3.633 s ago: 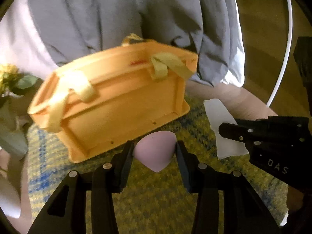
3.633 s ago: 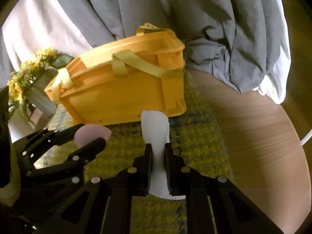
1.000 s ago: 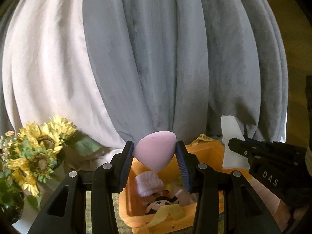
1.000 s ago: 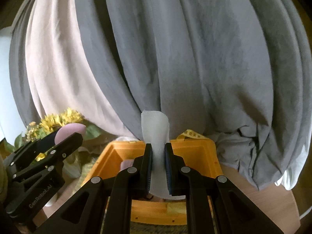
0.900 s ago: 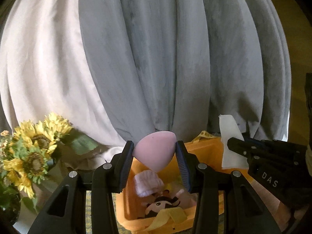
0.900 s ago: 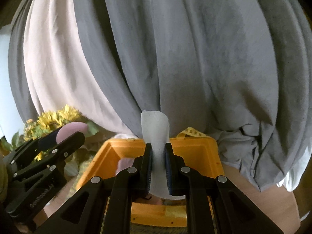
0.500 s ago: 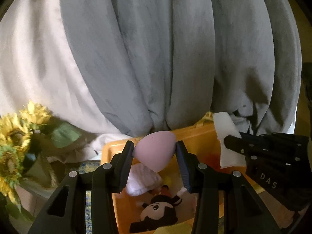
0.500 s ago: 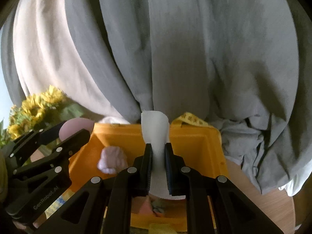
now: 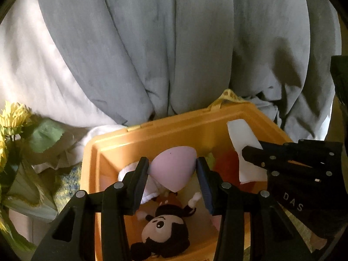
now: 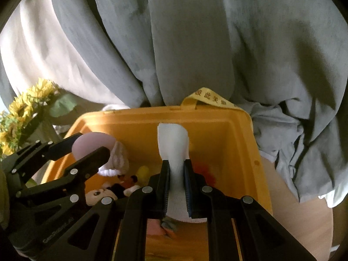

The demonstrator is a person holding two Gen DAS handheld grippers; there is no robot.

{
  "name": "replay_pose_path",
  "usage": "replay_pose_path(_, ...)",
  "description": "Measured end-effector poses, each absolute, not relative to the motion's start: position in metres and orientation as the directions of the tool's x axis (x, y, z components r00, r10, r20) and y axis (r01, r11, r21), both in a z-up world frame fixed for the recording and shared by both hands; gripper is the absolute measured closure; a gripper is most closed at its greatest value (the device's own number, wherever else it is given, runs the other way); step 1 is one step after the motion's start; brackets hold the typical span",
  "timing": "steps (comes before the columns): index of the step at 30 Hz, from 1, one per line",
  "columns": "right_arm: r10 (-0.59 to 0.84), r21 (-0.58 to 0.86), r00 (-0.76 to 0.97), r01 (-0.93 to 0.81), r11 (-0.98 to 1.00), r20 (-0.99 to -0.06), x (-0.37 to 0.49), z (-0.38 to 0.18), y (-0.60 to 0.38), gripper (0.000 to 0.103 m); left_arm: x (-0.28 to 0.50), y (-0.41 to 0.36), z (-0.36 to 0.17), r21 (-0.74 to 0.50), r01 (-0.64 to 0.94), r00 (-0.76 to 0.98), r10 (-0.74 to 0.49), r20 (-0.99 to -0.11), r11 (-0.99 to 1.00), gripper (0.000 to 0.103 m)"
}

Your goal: Organize soft objects

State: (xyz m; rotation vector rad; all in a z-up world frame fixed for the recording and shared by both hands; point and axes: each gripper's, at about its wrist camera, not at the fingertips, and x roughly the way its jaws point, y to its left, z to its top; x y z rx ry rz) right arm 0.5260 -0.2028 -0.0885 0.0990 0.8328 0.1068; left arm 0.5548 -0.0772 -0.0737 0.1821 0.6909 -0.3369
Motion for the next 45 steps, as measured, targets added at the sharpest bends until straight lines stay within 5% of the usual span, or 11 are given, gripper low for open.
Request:
replay_pose_path(5,0.131,0.131,0.636,-0.047,0.990,-0.761,0.531,-0.097,-0.204,0.088,0.558,-0.075,-0.078,0.055,0.349,0.699,-0.221,-0.680,0.936,0.043)
replay_pose_path(9,0.133,0.136,0.624,-0.043,0.990,-0.770,0.530,-0.098,-0.205,0.067,0.557,-0.073,-0.079,0.054,0.335,0.681,-0.203,-0.703,0.941,0.032)
replay_pose_path(27,0.016,0.052,0.723,0.029,0.998,-0.691,0.461,-0.047,-0.194,0.022,0.469,-0.020,-0.030,0.108,0.117,0.802,-0.030,-0.596,0.987,0.001)
replay_pose_path(45,-0.057,0.089,0.846,0.122,0.989,-0.531,0.301,0.006,-0.172,0.011,0.322,0.004,0.008,0.108,0.163,0.889,-0.098,-0.446,0.981,0.000)
